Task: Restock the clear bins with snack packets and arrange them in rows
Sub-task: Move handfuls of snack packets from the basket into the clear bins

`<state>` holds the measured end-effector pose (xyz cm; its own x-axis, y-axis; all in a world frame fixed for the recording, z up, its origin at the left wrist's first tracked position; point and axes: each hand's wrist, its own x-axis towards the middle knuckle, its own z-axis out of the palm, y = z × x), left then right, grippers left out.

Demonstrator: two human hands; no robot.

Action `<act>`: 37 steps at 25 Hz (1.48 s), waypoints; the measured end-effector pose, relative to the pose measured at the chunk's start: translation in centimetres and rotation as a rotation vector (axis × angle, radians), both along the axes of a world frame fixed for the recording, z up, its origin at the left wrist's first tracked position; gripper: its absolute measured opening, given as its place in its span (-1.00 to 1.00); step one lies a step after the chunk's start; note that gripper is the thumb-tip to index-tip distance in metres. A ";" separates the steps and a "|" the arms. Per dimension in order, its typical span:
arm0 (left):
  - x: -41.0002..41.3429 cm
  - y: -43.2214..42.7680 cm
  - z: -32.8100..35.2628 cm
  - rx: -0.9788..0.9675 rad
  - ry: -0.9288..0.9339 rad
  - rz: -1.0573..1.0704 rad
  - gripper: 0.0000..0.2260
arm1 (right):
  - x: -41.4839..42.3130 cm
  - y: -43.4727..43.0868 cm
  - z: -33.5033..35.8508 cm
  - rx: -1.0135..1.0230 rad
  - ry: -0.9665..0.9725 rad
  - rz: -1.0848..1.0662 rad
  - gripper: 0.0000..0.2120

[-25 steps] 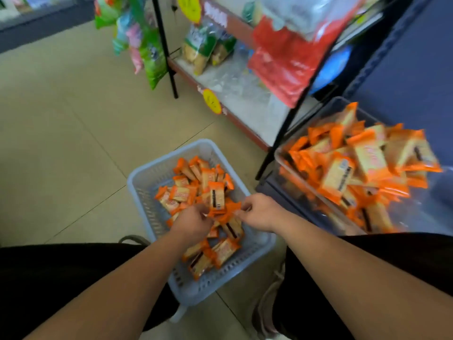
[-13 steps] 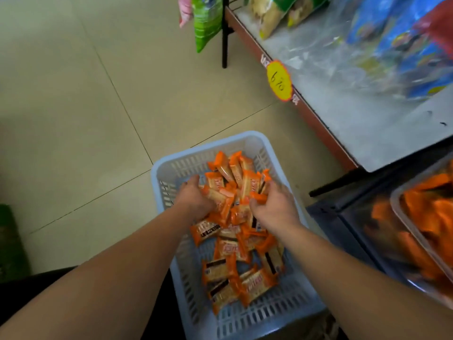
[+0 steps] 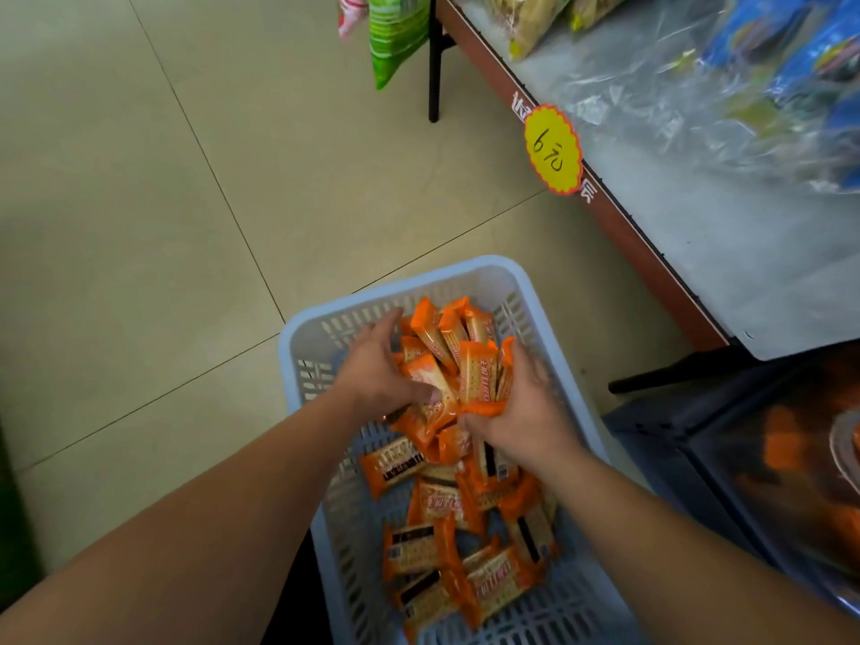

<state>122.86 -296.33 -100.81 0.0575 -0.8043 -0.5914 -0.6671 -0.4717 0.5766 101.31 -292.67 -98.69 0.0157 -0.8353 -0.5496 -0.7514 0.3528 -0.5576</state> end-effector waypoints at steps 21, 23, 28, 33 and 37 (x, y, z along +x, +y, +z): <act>-0.7 2.0 1.0 -0.124 -0.065 0.107 -0.64 | -0.2 -1.6 0.8 0.191 0.132 0.329 0.11; -0.4 1.7 1.0 -0.015 0.011 0.301 -0.57 | -0.2 -1.6 1.0 0.218 0.108 0.351 0.10; -1.1 2.4 1.4 0.234 0.261 0.294 -0.59 | -0.9 -1.1 0.3 0.182 -0.083 0.237 -0.24; -0.7 3.2 1.5 0.276 0.343 0.155 -0.31 | -1.5 -0.8 0.5 0.234 -0.174 0.236 -0.06; -0.2 4.3 1.1 0.268 0.195 -0.262 0.31 | -1.3 -1.4 0.5 0.301 -0.151 0.307 -0.08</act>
<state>122.63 -292.06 -99.72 -0.2623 -0.5932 -0.7611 -0.6750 -0.4509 0.5841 100.00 -294.06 -98.20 0.3363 -0.5826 -0.7399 -0.7648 0.2895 -0.5755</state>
